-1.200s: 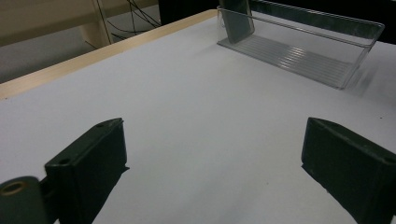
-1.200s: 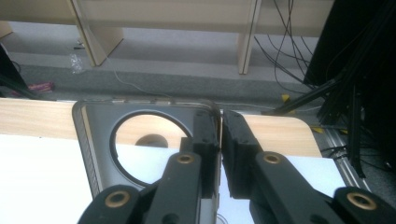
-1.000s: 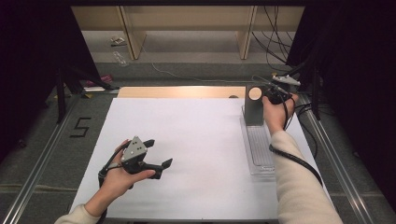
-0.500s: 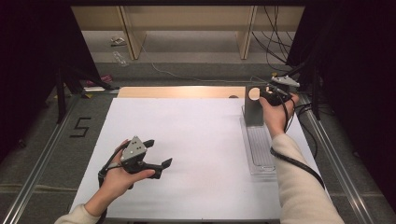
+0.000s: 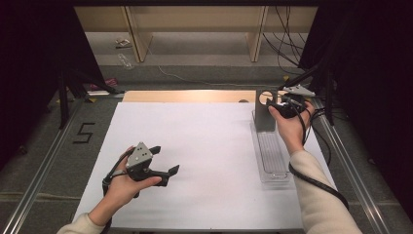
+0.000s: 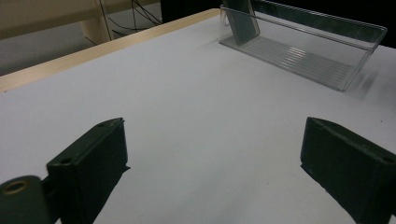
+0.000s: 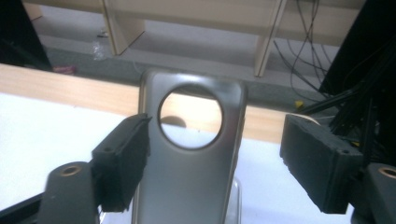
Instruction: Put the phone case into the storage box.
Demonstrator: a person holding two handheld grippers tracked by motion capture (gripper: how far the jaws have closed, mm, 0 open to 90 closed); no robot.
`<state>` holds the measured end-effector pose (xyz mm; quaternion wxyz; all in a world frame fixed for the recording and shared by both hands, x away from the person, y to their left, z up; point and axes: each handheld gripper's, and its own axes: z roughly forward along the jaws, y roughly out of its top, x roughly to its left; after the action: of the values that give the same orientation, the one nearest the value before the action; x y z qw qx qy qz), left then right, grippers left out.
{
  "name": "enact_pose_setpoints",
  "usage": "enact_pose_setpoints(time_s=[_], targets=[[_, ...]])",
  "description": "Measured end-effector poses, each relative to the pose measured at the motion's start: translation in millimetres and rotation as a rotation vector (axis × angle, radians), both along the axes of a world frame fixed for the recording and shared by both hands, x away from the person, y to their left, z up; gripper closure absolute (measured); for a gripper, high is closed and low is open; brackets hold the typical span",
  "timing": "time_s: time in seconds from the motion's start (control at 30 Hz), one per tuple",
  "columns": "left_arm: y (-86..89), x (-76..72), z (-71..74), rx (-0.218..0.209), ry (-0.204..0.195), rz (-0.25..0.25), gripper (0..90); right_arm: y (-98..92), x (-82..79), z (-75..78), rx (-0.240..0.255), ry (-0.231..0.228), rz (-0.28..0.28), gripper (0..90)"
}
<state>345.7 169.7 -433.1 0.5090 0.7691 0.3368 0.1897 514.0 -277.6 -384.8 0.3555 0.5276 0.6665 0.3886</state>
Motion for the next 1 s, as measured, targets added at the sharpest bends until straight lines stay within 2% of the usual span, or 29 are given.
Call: enact_pose_setpoints(time_s=[0.27,0.47,1.0], targets=[[1.0,0.9,-0.8,0.000,0.003,0.005,7.2,-4.9,-16.4,-3.8,0.020,0.006,0.043,22.4],[1.1,1.1,-0.9,0.000,0.004,0.006,7.3,-6.6,-29.2,-2.9,0.012,-0.005,0.067,20.4],[1.2,1.2,-1.3,-0.004,0.009,0.011,7.7,-0.6,-63.6,-4.8,0.027,-0.013,0.169,17.9]])
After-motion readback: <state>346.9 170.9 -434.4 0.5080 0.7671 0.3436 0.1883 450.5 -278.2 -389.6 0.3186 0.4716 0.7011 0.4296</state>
